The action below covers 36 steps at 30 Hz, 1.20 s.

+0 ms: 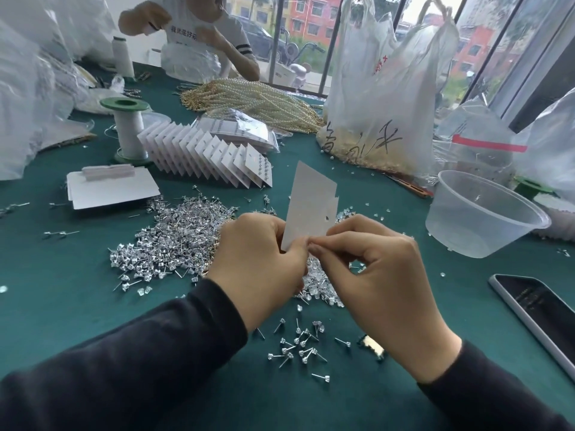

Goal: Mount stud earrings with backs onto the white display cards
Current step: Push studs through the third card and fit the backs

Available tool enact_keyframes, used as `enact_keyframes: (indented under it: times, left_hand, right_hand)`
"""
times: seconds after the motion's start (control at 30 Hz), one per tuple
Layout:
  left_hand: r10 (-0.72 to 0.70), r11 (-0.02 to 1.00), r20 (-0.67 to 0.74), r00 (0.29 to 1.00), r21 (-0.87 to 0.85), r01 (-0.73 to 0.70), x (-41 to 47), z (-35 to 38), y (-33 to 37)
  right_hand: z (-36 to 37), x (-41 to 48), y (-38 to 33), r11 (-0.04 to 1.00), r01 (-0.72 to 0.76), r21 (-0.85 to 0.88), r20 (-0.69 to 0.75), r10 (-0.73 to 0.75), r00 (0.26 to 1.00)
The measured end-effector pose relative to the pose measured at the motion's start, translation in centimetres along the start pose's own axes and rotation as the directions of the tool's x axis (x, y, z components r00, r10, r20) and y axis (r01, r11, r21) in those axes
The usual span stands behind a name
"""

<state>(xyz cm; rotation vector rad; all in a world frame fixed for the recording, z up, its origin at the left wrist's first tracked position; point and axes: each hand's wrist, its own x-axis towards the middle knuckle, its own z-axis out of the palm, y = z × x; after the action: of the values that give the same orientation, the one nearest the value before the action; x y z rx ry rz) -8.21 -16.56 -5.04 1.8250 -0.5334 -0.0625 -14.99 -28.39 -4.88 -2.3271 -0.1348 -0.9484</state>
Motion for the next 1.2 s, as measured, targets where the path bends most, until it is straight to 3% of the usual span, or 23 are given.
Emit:
enact_keyframes:
  times: [0.33,0.53,0.73,0.93,1.2]
  left_hand:
    - [0.065,0.997,-0.039,0.997,0.044,-0.063,-0.10,0.09,-0.08]
    - [0.267,0.931,-0.081,0.960,0.279,-0.235,-0.42,-0.13,0.43]
    - [0.354,0.880,-0.067,0.933,0.361,-0.307,-0.80,-0.22,0.67]
    - [0.329,0.906,-0.102,0.939,0.316,-0.284,-0.79,-0.24,0.74]
    - [0.314,0.906,-0.125,0.941,0.335,-0.258,-0.49,-0.34,0.53]
  right_hand:
    - [0.13,-0.13,0.00,0.999,-0.029,-0.018,0.000,0.029,1.000]
    - [0.23,-0.17,0.03,0.995,-0.101,0.029,0.001,0.101,0.995]
    - [0.58,-0.28,-0.22,0.988,0.038,-0.151,-0.085,-0.052,0.995]
    - [0.35,-0.19,-0.24,0.999,-0.022,-0.024,-0.103,0.019,0.995]
    - [0.49,-0.16,-0.34,0.999,0.017,-0.048,-0.096,-0.021,0.995]
